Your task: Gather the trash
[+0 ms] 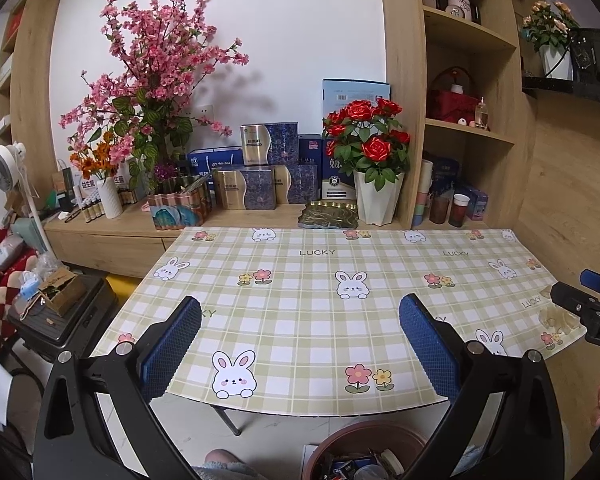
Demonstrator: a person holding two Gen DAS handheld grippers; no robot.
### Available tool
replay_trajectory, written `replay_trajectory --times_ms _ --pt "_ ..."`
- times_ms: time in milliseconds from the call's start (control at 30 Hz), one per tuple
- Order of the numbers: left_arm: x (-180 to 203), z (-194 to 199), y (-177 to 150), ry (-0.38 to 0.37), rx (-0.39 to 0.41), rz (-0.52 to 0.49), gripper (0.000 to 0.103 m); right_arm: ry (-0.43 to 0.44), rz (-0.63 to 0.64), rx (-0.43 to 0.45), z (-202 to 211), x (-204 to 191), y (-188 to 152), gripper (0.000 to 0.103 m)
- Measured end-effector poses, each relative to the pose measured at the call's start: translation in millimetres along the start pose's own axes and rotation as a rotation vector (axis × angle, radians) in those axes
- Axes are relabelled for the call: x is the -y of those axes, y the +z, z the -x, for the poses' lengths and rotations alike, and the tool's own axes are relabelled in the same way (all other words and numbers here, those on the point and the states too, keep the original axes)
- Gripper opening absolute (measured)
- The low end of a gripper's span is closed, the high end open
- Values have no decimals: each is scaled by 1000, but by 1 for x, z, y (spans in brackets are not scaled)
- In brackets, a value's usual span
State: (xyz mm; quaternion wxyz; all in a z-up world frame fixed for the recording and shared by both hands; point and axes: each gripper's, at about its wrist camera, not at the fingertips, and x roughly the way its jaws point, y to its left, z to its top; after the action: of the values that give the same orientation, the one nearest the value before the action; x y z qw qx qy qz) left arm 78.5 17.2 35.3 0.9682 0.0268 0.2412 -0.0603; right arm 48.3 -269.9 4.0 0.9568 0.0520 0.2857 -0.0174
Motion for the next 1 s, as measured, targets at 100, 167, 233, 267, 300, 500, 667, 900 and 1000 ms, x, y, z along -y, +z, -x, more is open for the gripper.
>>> replay_trajectory --times_ms 100,167,233,267,300,500,667,900,1000 --pt "0 0 1 3 3 -5 97 -8 1 5 1 0 0 97" --pt "1 1 0 5 4 -8 97 -17 5 10 2 0 1 97" --pt "1 2 -1 5 5 -8 97 -25 8 14 3 1 2 97" --pt "1 2 -1 5 5 -8 97 -27 8 16 4 1 2 97" --pt "1 2 -1 4 5 -8 97 -29 9 17 4 1 3 97" --pt "1 2 -2 6 5 -8 97 -31 12 25 6 0 4 97" --pt "1 4 -1 5 6 -7 97 -31 11 23 7 0 4 97" --pt "1 8 0 7 6 -7 97 -32 12 25 7 -1 4 97" --pt "1 9 1 8 9 -8 97 -32 13 25 7 -1 4 97"
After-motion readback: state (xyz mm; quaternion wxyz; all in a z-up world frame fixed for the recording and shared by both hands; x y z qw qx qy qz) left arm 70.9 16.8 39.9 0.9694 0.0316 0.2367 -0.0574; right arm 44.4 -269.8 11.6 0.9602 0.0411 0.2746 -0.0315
